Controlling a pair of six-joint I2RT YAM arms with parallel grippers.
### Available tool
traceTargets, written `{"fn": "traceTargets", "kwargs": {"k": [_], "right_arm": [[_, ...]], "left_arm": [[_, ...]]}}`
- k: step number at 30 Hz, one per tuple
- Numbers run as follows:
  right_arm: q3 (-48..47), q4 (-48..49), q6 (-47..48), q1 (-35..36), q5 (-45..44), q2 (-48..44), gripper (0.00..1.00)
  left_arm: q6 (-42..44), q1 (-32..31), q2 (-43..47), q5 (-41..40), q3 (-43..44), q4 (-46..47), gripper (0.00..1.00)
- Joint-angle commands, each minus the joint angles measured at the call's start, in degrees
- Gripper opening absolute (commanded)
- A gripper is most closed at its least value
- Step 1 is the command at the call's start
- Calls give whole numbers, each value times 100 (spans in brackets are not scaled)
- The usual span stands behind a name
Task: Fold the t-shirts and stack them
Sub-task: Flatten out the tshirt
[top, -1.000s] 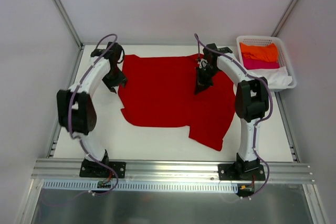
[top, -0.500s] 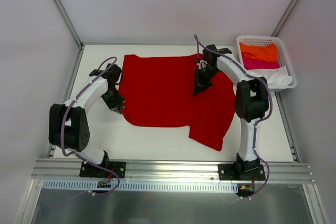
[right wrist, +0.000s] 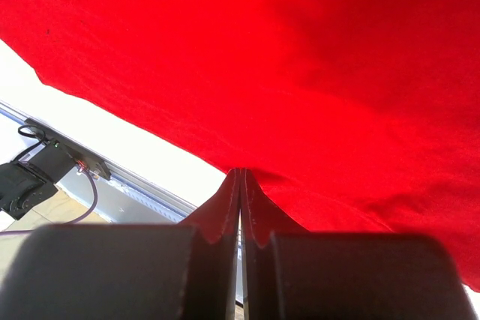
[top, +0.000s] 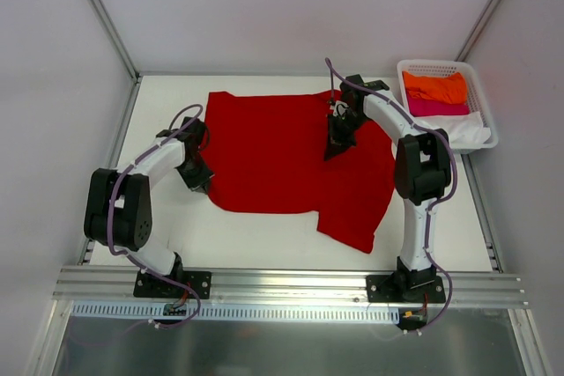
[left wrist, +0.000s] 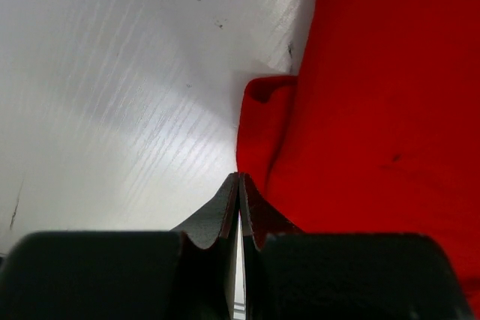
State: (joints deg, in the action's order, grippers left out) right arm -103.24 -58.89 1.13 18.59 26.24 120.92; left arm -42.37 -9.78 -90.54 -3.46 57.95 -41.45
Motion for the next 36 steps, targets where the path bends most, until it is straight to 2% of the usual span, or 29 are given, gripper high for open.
{"fn": "traceTargets", "kwargs": {"k": [1, 8, 15, 20, 27, 36], "right_arm": [[-3, -114, 98, 31, 136, -262, 1], [-56, -122, 81, 31, 224, -218, 0], [-65, -122, 63, 13, 250, -183, 0], [-135, -131, 63, 31, 224, -183, 1], [-170, -131, 28, 31, 232, -139, 1], [-240, -122, -16, 31, 294, -7, 1]], "left_arm": [[106, -41, -16, -93, -179, 435, 0], [115, -41, -201, -67, -197, 910, 0], [194, -41, -490, -119, -12, 990, 0], [80, -41, -552, -610, -161, 911, 0], [-534, -41, -386, -1331, -100, -195, 0], [-1238, -41, 360, -1438, 23, -1435, 0]]}}
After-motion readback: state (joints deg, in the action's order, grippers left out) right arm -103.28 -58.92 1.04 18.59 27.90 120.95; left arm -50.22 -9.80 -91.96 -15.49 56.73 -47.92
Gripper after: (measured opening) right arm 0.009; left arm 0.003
